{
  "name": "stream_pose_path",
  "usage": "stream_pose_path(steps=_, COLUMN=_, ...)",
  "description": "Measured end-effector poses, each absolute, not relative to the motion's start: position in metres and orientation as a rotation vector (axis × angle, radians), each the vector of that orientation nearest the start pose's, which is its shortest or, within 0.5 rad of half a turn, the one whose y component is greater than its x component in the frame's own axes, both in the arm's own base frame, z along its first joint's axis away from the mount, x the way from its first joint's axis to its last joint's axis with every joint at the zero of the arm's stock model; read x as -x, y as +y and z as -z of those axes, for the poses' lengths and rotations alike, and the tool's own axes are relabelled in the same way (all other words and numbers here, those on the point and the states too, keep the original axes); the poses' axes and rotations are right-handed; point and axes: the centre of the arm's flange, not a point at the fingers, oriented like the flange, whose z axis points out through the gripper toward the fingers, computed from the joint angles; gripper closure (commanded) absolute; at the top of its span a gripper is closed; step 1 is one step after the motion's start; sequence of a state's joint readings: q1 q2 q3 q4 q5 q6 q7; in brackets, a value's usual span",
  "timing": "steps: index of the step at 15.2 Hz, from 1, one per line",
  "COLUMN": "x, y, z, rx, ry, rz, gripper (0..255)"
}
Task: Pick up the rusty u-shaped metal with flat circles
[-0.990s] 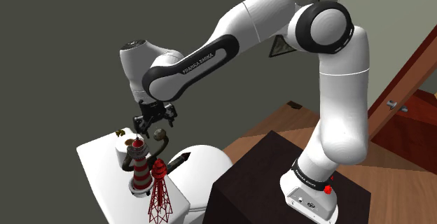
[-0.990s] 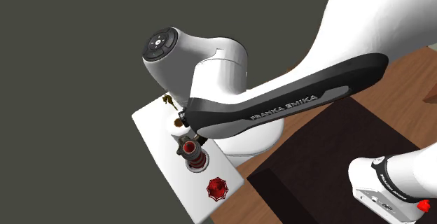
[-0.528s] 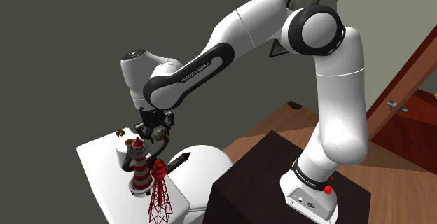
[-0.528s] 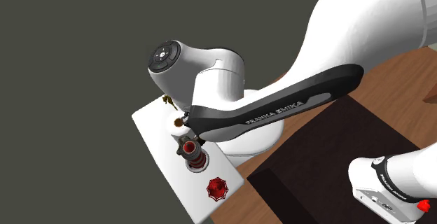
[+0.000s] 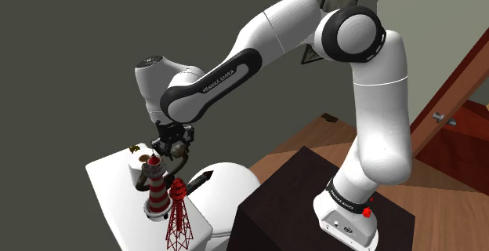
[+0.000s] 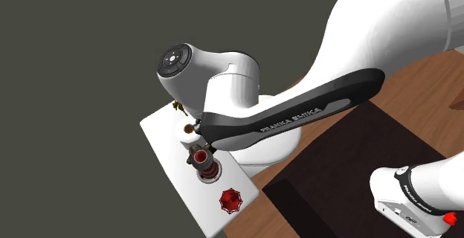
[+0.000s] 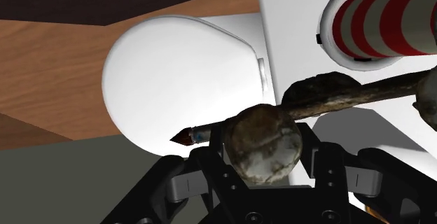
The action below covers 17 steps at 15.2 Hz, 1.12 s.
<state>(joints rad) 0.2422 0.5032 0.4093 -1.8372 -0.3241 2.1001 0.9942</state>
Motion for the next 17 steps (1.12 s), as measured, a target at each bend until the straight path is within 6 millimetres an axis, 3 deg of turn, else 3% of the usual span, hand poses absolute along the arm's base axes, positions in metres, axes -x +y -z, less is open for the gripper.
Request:
stream_pose_path(steps=4, x=-0.512, y=0.353, z=-0.271, rx=3.306, ry=0.296, rz=-0.129, gripper=255)
stream_pose_path(steps=17, x=-0.512, y=0.353, z=-0.337, rx=3.305, ry=0.296, rz=-0.128, gripper=255)
